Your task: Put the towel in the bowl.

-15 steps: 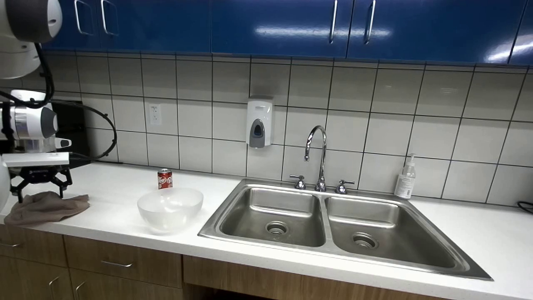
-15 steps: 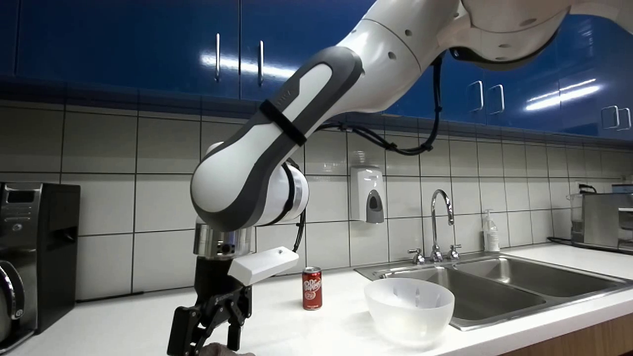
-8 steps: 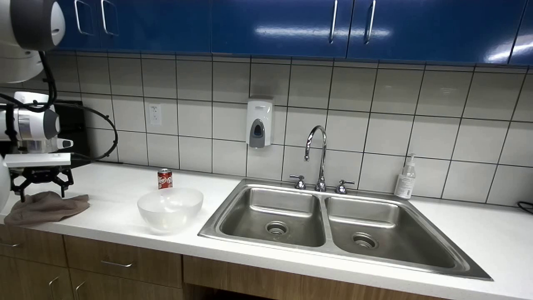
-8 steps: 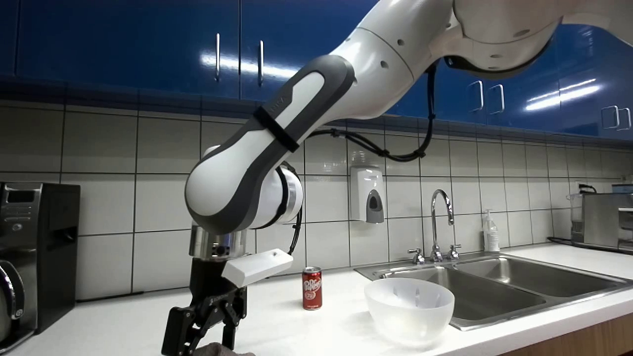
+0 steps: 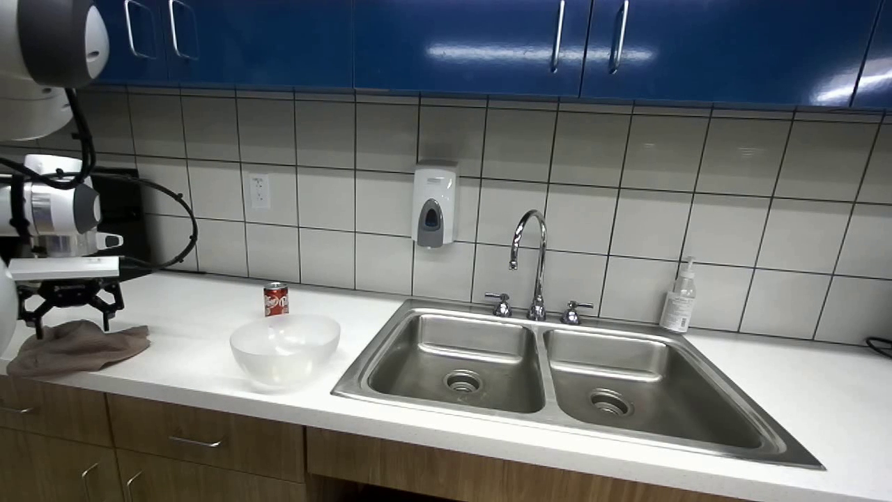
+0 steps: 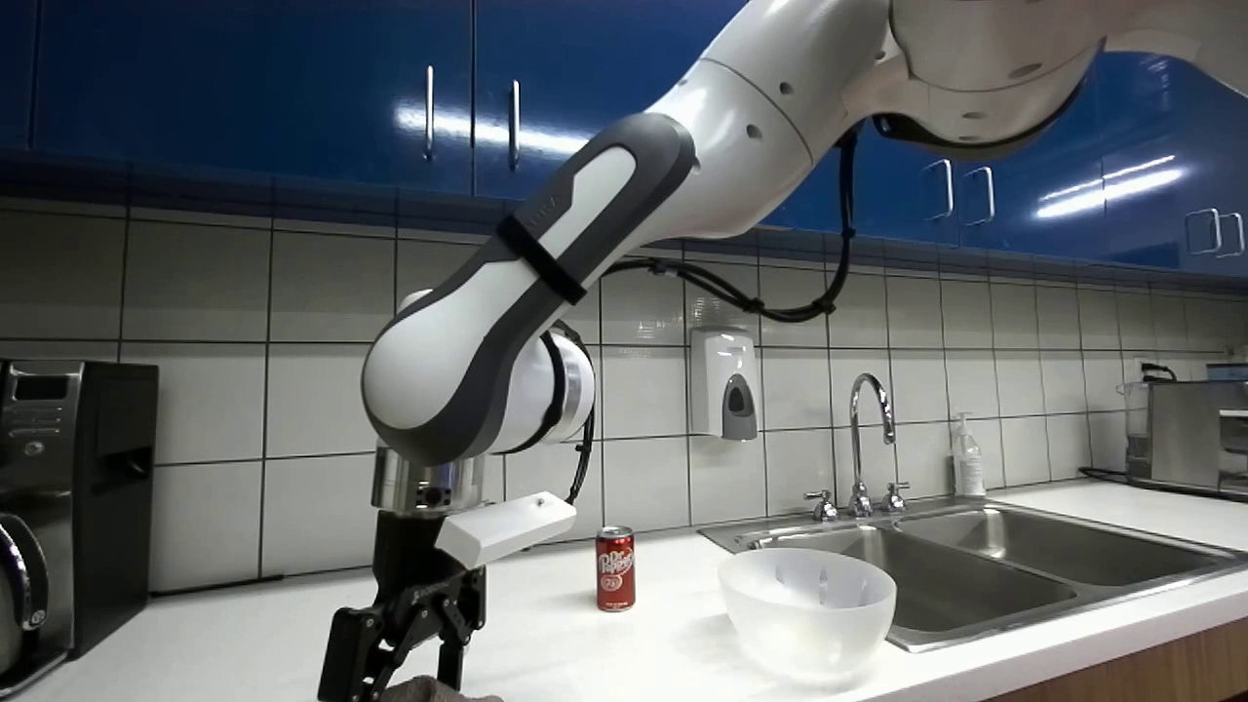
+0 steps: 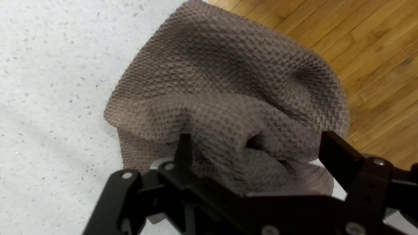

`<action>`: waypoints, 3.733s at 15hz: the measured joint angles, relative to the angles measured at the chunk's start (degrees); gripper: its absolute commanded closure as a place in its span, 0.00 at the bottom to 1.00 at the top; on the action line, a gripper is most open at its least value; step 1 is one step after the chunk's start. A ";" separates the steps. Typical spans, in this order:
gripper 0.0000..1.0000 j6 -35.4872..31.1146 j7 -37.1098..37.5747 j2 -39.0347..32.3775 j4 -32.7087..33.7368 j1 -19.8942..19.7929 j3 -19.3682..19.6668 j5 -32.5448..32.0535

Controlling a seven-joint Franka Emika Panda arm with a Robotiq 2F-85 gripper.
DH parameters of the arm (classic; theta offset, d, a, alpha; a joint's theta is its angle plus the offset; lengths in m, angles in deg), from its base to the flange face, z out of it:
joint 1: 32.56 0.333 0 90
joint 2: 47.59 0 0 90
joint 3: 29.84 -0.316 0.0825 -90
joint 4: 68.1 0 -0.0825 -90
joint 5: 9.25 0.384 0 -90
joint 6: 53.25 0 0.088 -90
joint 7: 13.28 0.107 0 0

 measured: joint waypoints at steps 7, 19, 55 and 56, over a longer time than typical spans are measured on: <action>0.28 -0.17 -0.17 -0.07 0.13 0.01 0.00 -0.44; 1.00 -0.03 -0.21 -0.08 0.43 0.50 0.00 -2.00; 0.99 6.17 28.35 27.61 -16.30 -4.11 6.10 -7.39; 0.99 7.50 28.35 28.04 -16.29 -5.01 6.11 -7.29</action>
